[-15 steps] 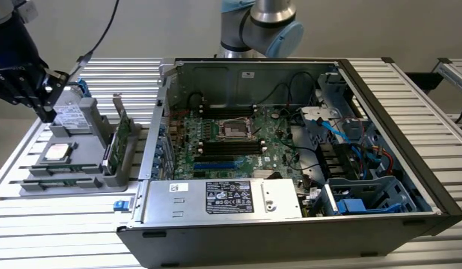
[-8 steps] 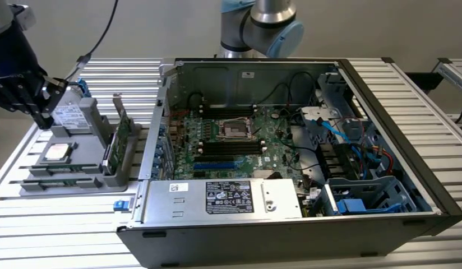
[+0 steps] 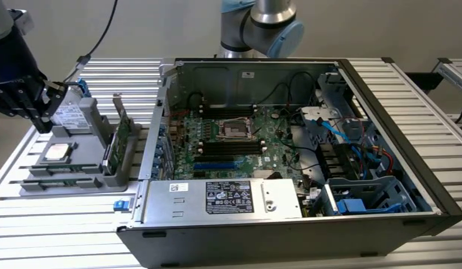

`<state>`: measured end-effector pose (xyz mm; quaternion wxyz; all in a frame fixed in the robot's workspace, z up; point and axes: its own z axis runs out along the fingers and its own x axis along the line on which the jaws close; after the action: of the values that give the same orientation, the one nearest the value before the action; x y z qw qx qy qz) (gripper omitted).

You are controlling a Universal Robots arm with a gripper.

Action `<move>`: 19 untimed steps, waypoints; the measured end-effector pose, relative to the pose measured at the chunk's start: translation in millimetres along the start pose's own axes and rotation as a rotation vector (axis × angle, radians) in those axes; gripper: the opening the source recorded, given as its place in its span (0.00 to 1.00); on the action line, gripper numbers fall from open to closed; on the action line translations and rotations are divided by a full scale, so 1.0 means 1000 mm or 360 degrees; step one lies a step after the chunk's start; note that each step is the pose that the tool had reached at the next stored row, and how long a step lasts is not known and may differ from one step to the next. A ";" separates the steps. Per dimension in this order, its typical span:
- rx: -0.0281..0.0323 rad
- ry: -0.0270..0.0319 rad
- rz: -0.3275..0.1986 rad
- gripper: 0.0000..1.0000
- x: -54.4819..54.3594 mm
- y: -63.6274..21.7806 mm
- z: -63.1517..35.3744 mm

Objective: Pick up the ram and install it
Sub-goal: 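Reach for the ram, then pick up the ram and move it above insertion slot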

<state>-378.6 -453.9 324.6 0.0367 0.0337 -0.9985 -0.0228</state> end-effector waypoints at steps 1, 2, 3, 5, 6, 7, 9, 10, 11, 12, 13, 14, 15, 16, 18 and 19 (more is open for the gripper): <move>0.00000 0.00000 0.0000 0.10 0.000 -0.0001 0.0000; -0.00001 0.00000 0.0000 0.10 0.000 0.0000 0.0000; 0.00000 -0.00001 0.0000 0.10 0.000 0.0000 0.0000; -0.00001 0.00000 0.0000 0.10 0.000 -0.0001 0.0000; 0.00000 -0.00001 0.0000 0.10 0.000 -0.0001 0.0000; -0.00001 0.00000 0.0000 0.10 0.000 0.0000 0.0000; -0.00001 0.00000 0.0000 0.10 0.000 0.0000 0.0000; 0.00000 0.00000 0.0000 0.10 0.000 -0.0001 0.0000; -0.00001 0.00000 0.0000 0.10 0.000 0.0000 0.0000; 0.00000 0.00000 0.0000 0.10 0.000 0.0000 0.0000; -0.00001 -0.00002 0.0000 0.10 0.000 -0.0001 0.0000; -0.00001 -0.00002 -0.0011 0.10 0.000 -0.0001 0.0002; -0.00009 0.00009 -0.0040 0.10 0.000 0.0000 0.0004; -0.00015 0.00022 -0.0068 0.10 0.000 0.0000 0.0006; -0.00030 0.00043 -0.0126 0.10 0.000 -0.0001 0.0012; -0.00038 0.00056 -0.0156 0.10 0.000 -0.0001 0.0014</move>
<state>-378.8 -454.0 323.2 0.0374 0.0826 -0.9955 -0.0258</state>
